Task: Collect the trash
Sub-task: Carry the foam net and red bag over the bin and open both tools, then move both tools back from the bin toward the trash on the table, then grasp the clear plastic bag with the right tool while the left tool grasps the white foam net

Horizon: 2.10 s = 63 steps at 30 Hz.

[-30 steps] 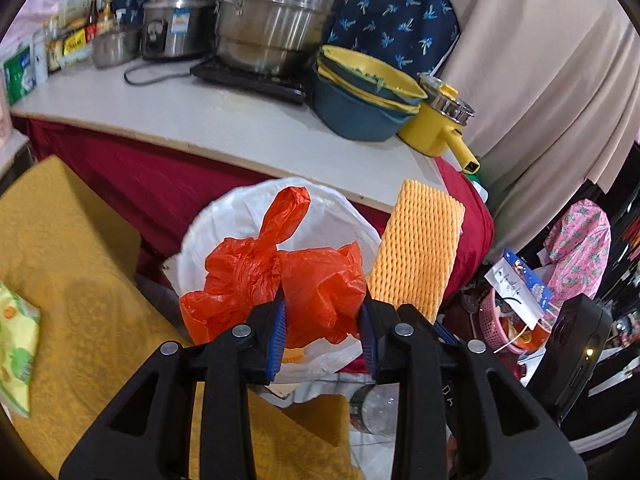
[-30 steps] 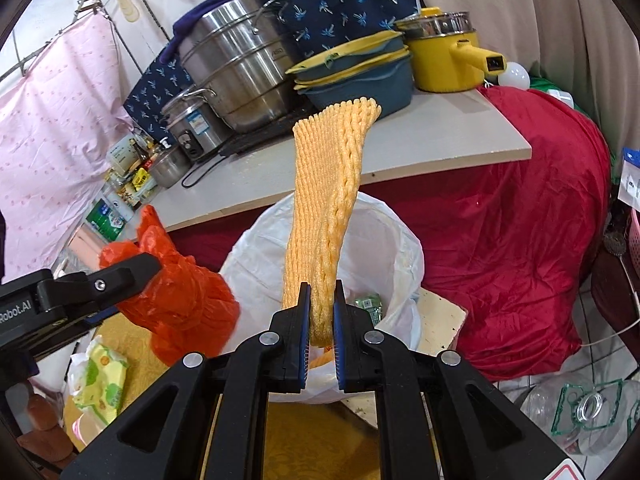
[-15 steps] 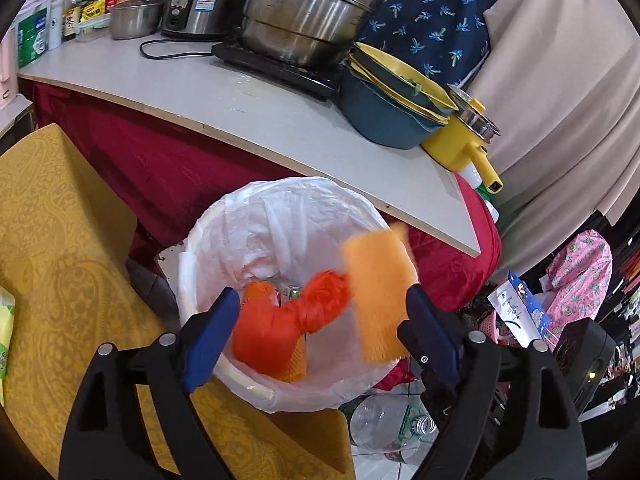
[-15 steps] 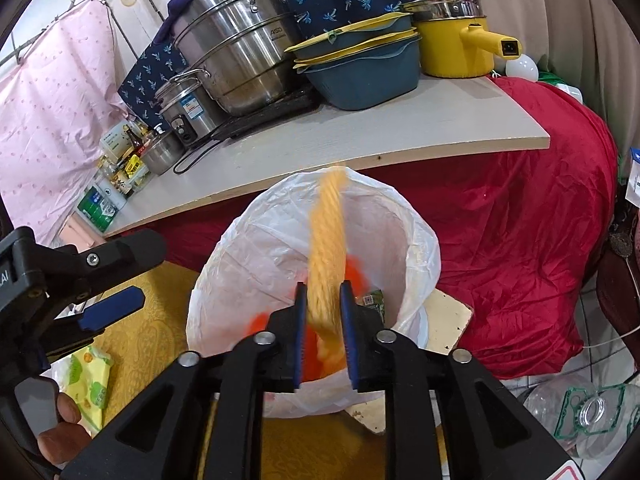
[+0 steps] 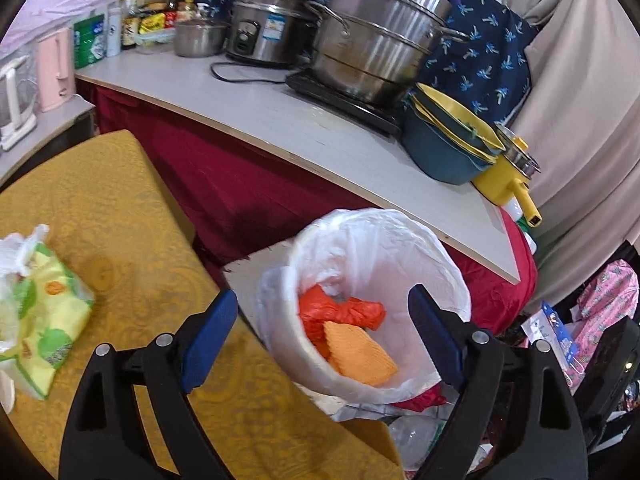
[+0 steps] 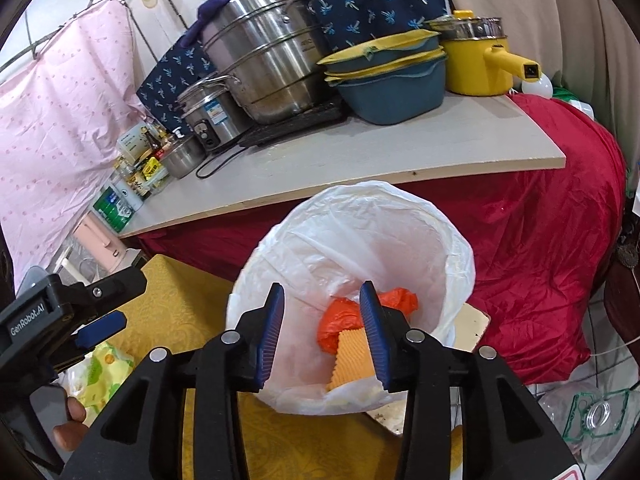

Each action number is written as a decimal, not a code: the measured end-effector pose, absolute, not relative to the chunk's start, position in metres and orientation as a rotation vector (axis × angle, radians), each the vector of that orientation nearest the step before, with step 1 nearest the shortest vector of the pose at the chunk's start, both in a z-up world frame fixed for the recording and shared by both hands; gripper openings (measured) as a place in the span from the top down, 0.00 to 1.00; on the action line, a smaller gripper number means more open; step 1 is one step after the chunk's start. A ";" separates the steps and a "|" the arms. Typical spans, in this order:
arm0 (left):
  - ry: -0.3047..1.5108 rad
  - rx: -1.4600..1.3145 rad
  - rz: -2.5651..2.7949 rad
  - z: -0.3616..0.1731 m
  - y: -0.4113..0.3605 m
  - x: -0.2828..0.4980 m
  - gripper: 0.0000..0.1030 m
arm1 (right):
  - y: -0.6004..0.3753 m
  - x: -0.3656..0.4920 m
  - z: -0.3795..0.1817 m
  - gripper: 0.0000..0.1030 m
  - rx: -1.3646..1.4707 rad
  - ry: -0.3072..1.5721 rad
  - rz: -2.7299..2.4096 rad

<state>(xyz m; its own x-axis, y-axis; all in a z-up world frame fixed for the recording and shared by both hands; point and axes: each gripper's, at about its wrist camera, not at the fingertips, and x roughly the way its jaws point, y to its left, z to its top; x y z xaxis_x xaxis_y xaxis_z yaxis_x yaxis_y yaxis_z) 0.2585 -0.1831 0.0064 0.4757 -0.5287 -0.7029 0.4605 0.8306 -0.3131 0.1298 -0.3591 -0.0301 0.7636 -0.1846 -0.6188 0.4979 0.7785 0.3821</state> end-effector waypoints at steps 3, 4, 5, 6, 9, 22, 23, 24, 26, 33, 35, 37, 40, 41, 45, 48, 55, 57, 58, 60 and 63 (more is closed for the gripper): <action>0.861 -0.079 -0.556 0.014 -0.161 0.257 0.19 | -0.344 0.133 -0.019 0.61 0.551 0.582 -0.368; 0.855 -0.083 -0.544 0.016 -0.153 0.256 0.19 | -0.340 0.133 -0.016 0.61 0.547 0.580 -0.361; 0.851 -0.087 -0.534 0.019 -0.145 0.256 0.19 | -0.333 0.135 -0.012 0.60 0.540 0.576 -0.349; 0.844 -0.091 -0.516 0.022 -0.133 0.255 0.19 | -0.328 0.136 -0.009 0.60 0.535 0.574 -0.341; 0.827 -0.096 -0.474 0.028 -0.109 0.253 0.19 | -0.308 0.139 0.000 0.58 0.518 0.568 -0.307; 0.769 -0.071 -0.239 0.037 0.019 0.239 0.14 | -0.205 0.164 0.022 0.57 0.430 0.597 -0.117; 0.773 -0.071 -0.225 0.035 0.028 0.238 0.14 | -0.196 0.167 0.023 0.57 0.423 0.603 -0.102; 0.780 -0.074 -0.206 0.032 0.039 0.238 0.14 | -0.189 0.169 0.022 0.57 0.418 0.607 -0.089; 0.791 -0.086 -0.175 0.029 0.058 0.238 0.14 | -0.170 0.175 0.022 0.57 0.403 0.619 -0.060; 0.817 -0.134 -0.070 0.016 0.123 0.241 0.14 | -0.108 0.198 0.018 0.57 0.352 0.658 0.043; 0.826 -0.146 -0.049 0.013 0.137 0.243 0.14 | -0.092 0.206 0.017 0.57 0.338 0.668 0.066; 0.837 -0.164 -0.028 0.008 0.152 0.245 0.14 | -0.079 0.213 0.015 0.57 0.325 0.678 0.085; 0.849 -0.194 0.003 0.002 0.173 0.248 0.14 | -0.056 0.225 0.011 0.55 0.297 0.698 0.116; 0.852 -0.201 0.008 0.000 0.178 0.248 0.14 | -0.047 0.230 0.009 0.52 0.284 0.703 0.123; 0.871 -0.234 0.032 -0.007 0.198 0.256 0.14 | -0.026 0.247 0.003 0.45 0.258 0.714 0.143; 0.885 -0.264 0.036 -0.012 0.208 0.262 0.14 | -0.012 0.260 -0.001 0.40 0.236 0.721 0.145; 0.910 -0.314 0.017 -0.021 0.218 0.279 0.14 | 0.006 0.291 -0.026 0.39 0.204 0.773 0.135; 0.916 -0.322 -0.002 -0.024 0.216 0.284 0.14 | 0.007 0.297 -0.033 0.39 0.198 0.790 0.129; 0.918 -0.323 -0.009 -0.024 0.213 0.286 0.14 | 0.007 0.300 -0.038 0.41 0.200 0.802 0.129; 0.926 -0.321 -0.034 -0.027 0.207 0.292 0.14 | 0.006 0.304 -0.045 0.51 0.203 0.818 0.122; 0.941 -0.322 -0.075 -0.032 0.199 0.302 0.14 | 0.002 0.305 -0.052 0.70 0.213 0.837 0.126</action>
<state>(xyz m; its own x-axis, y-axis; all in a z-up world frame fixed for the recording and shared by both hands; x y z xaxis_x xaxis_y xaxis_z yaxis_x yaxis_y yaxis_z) 0.3016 0.1990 -0.0320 0.5898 -0.2023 -0.7818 -0.0763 0.9498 -0.3033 0.3053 0.0020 -0.0518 0.6641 0.1943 -0.7219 -0.0269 0.9712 0.2366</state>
